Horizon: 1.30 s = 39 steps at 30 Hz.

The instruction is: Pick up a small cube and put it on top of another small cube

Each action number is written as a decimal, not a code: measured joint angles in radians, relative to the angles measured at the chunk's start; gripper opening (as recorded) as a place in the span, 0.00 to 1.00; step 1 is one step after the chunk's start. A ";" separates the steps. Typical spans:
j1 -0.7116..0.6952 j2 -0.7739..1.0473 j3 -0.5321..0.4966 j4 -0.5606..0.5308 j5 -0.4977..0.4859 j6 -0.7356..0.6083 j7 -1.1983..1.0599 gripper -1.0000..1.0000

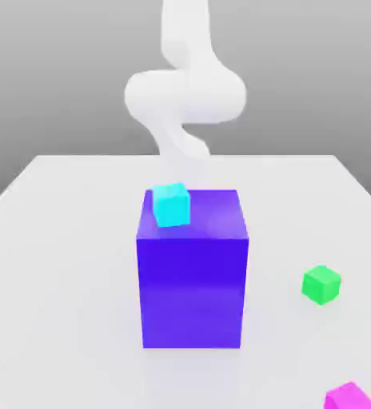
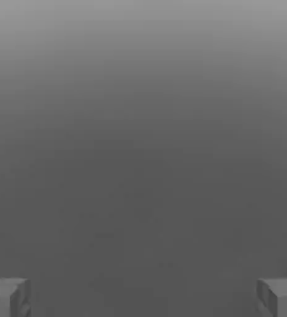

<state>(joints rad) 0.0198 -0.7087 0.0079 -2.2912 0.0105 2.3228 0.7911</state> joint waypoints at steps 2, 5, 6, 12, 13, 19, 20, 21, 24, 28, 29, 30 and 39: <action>0.015 0.077 0.009 0.008 0.009 0.019 -0.007 0.50; 0.036 0.187 0.023 0.018 0.019 0.046 -0.016 0.50; 0.043 0.223 0.029 0.022 0.021 0.055 -0.018 0.50; 0.079 0.441 0.068 0.043 0.025 0.110 -0.024 0.50; 0.085 0.477 0.076 0.046 0.024 0.119 -0.023 0.50; 0.132 0.695 0.116 0.067 -0.005 0.173 -0.007 0.50; 0.144 0.732 0.120 0.071 -0.012 0.182 -0.002 0.50; 0.153 0.768 0.121 0.074 -0.020 0.192 0.003 0.50; 0.177 0.878 0.126 0.085 -0.047 0.218 0.020 0.50; 0.216 1.024 0.131 0.099 -0.088 0.253 0.047 0.50; 0.228 1.061 0.130 0.103 -0.099 0.262 0.053 0.50; 0.240 1.098 0.129 0.106 -0.109 0.270 0.060 0.50; 0.277 1.273 0.097 0.142 -0.143 0.386 0.083 0.00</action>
<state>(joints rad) 0.2966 0.5641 0.1052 -2.1493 -0.1321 2.7084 0.8740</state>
